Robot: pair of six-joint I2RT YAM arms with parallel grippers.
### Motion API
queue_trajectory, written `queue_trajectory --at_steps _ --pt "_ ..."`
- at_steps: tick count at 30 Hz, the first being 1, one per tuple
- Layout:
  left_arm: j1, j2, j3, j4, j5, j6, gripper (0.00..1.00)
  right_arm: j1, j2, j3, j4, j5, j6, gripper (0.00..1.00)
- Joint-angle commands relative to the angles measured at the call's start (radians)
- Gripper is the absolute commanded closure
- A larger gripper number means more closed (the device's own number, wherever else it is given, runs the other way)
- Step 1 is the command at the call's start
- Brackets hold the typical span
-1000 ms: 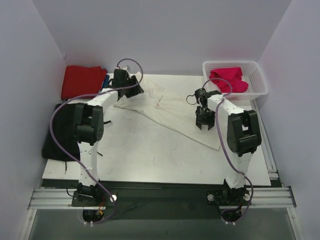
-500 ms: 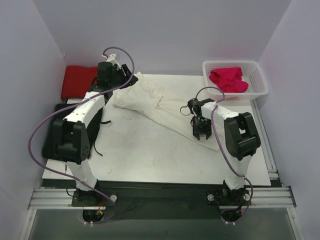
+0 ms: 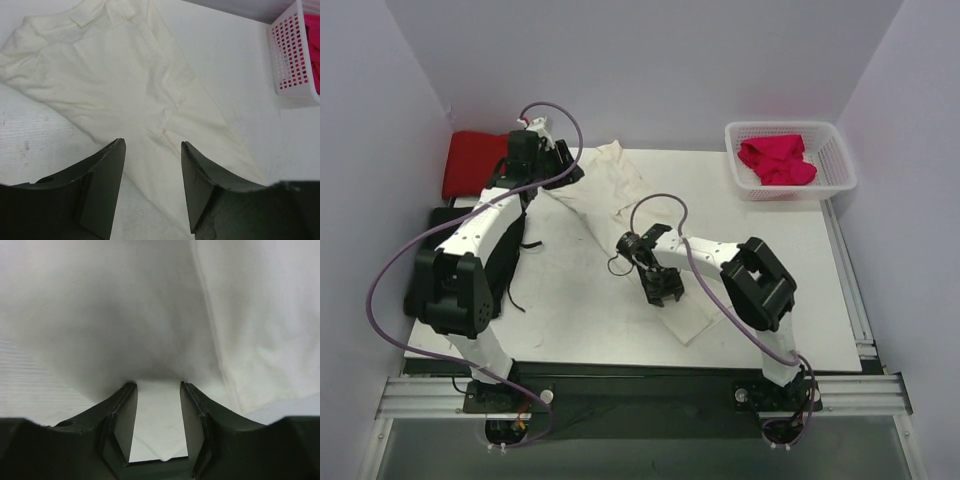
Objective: Fold and stack the t-shirts
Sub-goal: Rotate the tshirt 90 degrees
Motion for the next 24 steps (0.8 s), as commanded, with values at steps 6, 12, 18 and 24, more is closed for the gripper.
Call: queue_trajectory --at_steps 6,12,18,24 --pt "0.011 -0.039 0.035 -0.162 -0.073 0.027 0.41 0.108 0.238 0.349 -0.024 -0.129 0.007 0.59" --pt "0.005 0.002 0.023 -0.185 -0.056 -0.012 0.41 0.145 0.268 0.483 -0.025 -0.174 -0.140 0.59" --pt "-0.078 0.099 0.007 -0.150 -0.039 -0.058 0.41 0.139 0.062 0.331 -0.016 0.034 -0.128 0.59" --pt "-0.208 0.280 0.125 -0.208 -0.140 -0.070 0.41 0.059 -0.239 0.133 -0.015 0.203 -0.024 0.59"
